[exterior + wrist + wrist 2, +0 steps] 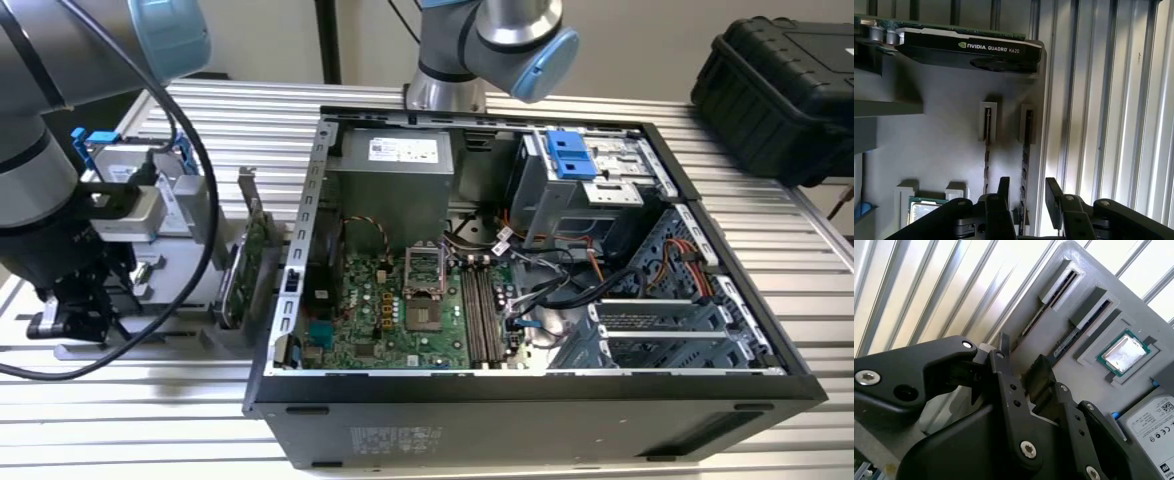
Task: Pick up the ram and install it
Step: 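Pick up the ram and move it above insertion slot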
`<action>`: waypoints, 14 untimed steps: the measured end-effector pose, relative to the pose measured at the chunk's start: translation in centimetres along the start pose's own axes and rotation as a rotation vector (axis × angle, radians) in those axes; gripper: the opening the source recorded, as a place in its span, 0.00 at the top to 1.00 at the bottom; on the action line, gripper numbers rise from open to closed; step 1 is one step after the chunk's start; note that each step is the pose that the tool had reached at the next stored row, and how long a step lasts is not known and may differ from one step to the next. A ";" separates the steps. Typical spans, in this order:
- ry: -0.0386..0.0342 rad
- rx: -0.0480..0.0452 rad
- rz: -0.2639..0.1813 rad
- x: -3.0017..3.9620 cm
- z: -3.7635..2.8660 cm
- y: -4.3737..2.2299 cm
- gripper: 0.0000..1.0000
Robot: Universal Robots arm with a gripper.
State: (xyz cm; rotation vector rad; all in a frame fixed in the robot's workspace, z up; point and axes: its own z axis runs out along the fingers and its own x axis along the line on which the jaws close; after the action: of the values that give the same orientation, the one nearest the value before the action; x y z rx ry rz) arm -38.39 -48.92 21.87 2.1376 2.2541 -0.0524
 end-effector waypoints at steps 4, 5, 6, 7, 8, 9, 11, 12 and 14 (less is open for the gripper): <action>0.0003 -0.0006 0.000 0.01 0.15 0.01 0.00; 0.0000 -0.0004 0.000 0.01 0.22 0.01 0.00; -0.0005 -0.0001 0.000 0.01 0.30 0.00 0.00; -0.0008 -0.0002 0.000 0.02 0.40 0.01 0.00; -0.0012 -0.0001 0.000 0.03 0.49 0.00 0.00; -0.0016 -0.0001 0.000 0.03 0.58 0.00 0.00; -0.0023 -0.0001 0.000 0.04 0.73 0.00 0.00; -0.0024 -0.0002 0.000 0.04 0.81 0.00 0.00; -0.0026 -0.0001 0.000 0.05 0.94 0.00 0.00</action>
State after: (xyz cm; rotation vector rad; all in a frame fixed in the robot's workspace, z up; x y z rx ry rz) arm -38.39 -48.92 20.93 2.1362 2.2527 -0.0550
